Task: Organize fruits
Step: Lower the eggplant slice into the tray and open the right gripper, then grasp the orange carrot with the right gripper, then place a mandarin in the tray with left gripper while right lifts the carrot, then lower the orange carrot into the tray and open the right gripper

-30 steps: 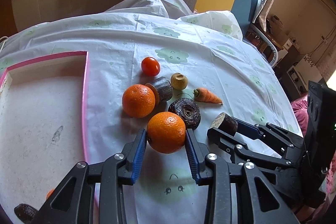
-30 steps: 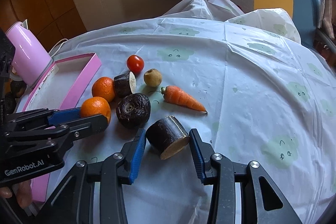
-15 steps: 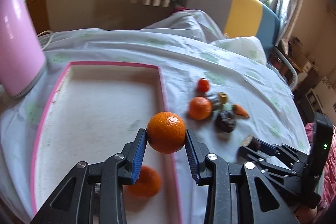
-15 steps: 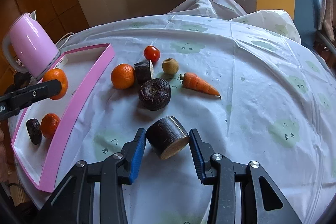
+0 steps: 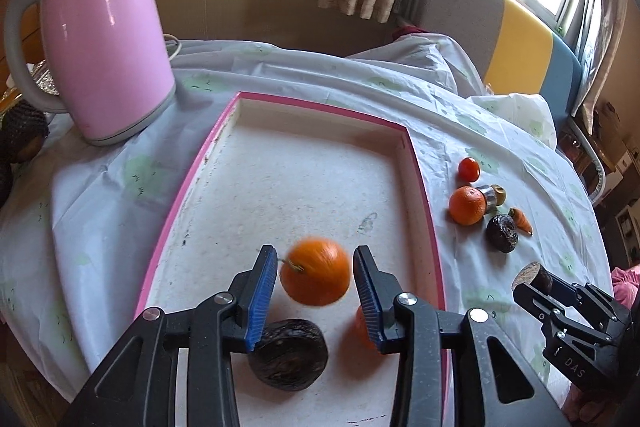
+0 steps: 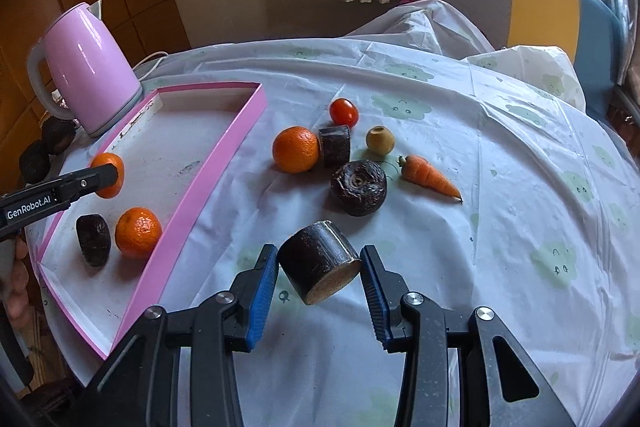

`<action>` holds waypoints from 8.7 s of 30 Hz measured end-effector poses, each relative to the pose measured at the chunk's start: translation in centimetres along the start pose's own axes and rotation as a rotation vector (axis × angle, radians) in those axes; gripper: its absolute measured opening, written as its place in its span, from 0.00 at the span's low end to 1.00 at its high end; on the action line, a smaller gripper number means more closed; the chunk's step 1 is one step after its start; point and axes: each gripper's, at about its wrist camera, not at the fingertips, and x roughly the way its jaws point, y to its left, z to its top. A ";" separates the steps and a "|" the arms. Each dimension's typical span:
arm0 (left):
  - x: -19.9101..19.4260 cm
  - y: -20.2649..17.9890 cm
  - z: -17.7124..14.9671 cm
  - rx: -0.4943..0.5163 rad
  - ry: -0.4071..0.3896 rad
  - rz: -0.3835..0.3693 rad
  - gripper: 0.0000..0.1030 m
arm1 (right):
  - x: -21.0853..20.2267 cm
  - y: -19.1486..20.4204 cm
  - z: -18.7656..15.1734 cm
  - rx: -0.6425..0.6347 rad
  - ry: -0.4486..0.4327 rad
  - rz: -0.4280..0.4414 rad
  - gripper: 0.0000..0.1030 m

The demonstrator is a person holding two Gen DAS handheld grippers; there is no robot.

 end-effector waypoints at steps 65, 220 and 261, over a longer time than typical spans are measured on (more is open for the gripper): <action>-4.8 2.8 -3.1 -0.028 -0.033 -0.019 0.43 | 0.1 5.7 1.6 0.042 -0.010 0.110 0.55; -1.0 5.2 -0.6 -0.069 0.031 0.005 0.43 | 3.5 -6.2 0.4 0.053 0.121 -0.127 0.16; -4.0 6.1 -2.6 -0.082 -0.020 0.007 0.43 | 0.1 13.2 0.8 -0.191 0.091 0.342 0.15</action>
